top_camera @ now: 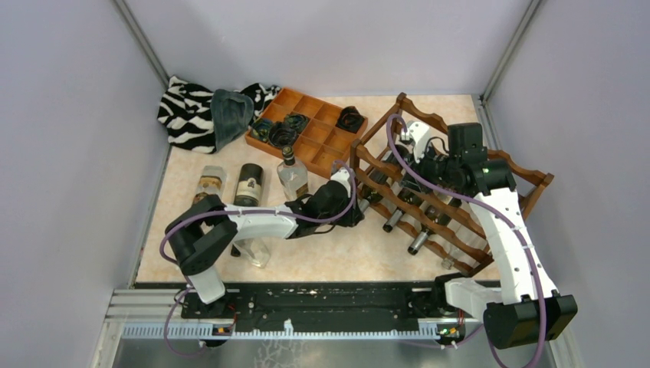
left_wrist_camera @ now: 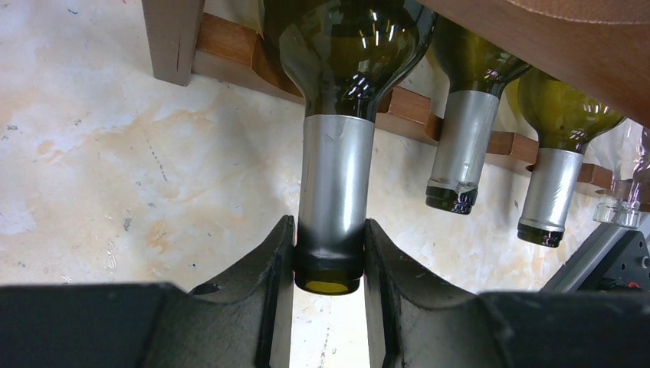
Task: Put the wine bottle on the wine rack
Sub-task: Place the wine bottle in the wine rack.
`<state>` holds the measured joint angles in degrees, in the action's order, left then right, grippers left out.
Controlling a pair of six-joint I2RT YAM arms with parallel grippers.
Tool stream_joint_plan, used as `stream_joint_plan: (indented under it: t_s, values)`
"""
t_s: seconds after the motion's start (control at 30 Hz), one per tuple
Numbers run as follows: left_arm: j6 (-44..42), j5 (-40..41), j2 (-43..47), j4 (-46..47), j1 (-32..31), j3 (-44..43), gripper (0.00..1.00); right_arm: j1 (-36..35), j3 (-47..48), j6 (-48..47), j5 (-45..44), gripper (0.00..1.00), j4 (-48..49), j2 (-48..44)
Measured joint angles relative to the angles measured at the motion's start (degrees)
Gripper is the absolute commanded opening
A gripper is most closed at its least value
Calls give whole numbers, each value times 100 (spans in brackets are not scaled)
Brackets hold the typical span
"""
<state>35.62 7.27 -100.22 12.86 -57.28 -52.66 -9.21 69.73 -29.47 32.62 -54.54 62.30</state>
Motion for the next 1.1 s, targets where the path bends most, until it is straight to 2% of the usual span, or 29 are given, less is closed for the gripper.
stream_joint_plan:
  t_s: [0.3,0.6,1.1]
  values:
    - [-4,-4,-20,20,4,4,0,0,0,0,0,0,0,-2]
    - [42,-356,-221,-31,109,-83,0,0,-4,-2,0,0,4,-4]
    - [-229,-138,-448,-313,118,-391,0,0,-76,15,-26,0,98,-76]
